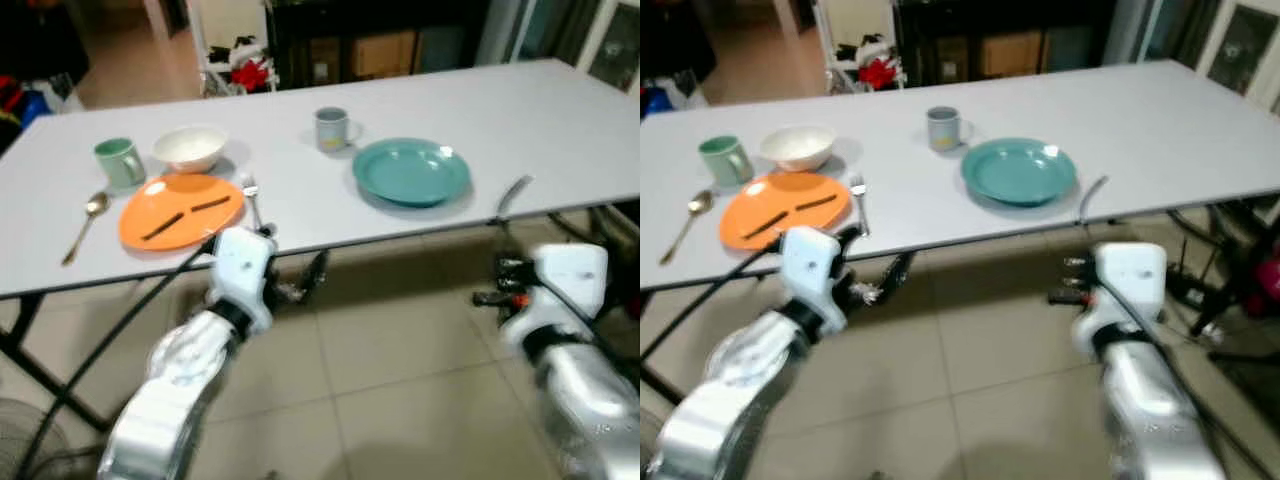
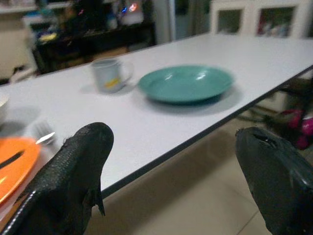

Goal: Setting the table

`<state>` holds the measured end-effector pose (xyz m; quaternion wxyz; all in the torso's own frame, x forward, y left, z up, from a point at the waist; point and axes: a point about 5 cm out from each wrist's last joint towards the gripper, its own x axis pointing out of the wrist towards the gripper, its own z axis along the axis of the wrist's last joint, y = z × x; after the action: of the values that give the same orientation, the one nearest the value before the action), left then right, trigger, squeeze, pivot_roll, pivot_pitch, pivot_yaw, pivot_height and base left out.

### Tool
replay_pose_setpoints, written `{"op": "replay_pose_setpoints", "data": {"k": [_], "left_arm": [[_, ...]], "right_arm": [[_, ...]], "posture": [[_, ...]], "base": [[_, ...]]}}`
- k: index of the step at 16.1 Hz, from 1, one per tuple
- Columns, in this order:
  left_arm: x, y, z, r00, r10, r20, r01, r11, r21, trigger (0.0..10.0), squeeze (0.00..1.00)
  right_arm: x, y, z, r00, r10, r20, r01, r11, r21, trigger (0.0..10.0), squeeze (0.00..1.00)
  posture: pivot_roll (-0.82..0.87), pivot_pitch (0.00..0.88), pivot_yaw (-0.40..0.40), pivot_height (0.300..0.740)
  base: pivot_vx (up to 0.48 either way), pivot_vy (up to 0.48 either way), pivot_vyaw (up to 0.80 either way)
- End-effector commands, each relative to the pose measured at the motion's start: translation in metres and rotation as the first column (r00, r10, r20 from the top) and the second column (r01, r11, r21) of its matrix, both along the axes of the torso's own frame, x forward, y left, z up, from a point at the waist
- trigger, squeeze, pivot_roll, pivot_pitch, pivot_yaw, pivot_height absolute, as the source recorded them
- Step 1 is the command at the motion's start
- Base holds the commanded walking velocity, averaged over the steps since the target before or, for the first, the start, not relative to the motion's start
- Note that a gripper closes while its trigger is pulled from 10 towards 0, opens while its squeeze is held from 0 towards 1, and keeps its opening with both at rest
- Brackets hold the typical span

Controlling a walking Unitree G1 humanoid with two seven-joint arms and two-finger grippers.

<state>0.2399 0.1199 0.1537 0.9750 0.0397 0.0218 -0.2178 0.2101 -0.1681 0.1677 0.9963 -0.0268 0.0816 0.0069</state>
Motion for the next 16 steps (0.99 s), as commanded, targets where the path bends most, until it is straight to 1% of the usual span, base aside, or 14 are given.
{"op": "replay_pose_setpoints", "data": {"k": [1,5,8,11,14,16], "left_arm": [[0.001,-0.002,0.004,1.0,-0.004,0.013,0.005,1.0,-0.008,10.0,0.0],[0.001,-0.003,0.004,1.0,-0.002,0.013,0.002,1.0,-0.011,10.0,0.0],[0.0,0.003,0.001,0.999,0.033,0.008,-0.033,0.999,-0.005,10.0,0.0],[-0.005,0.012,-0.006,0.998,0.065,-0.011,-0.065,0.998,0.011,10.0,0.0],[-0.009,0.023,-0.012,0.996,0.084,-0.021,-0.083,0.996,0.044,10.0,0.0],[-0.008,0.023,-0.013,0.996,0.085,-0.02,-0.084,0.996,0.044,10.0,0.0]], "right_arm": [[-0.001,-0.006,0.003,1.0,-0.025,0.009,0.026,1.0,-0.018,10.0,0.0],[-0.002,-0.007,0.002,1.0,-0.03,0.004,0.03,0.999,-0.02,10.0,0.0],[-0.001,-0.005,0.002,1.0,-0.007,-0.001,0.007,1.0,-0.021,10.0,0.0],[0.0,-0.007,-0.002,1.0,0.0,-0.004,0.0,1.0,-0.025,10.0,0.0],[-0.001,-0.009,-0.007,1.0,0.0,-0.012,0.0,1.0,-0.03,10.0,0.0],[-0.002,-0.01,-0.008,1.0,-0.004,-0.017,0.003,1.0,-0.031,10.0,0.0]], "posture": [[0.01,0.0,0.056,0.74],[0.01,0.0,0.058,0.74],[0.02,0.0,0.036,0.74],[0.03,0.0,0.021,0.74],[0.03,0.0,0.018,0.74],[0.02,0.0,0.022,0.74]], "base": [[0.281,0.0,0.0],[0.279,0.0,0.0],[0.279,0.0,-0.78],[0.281,0.0,0.0],[0.28,0.0,0.0],[0.281,0.0,0.0]]}}
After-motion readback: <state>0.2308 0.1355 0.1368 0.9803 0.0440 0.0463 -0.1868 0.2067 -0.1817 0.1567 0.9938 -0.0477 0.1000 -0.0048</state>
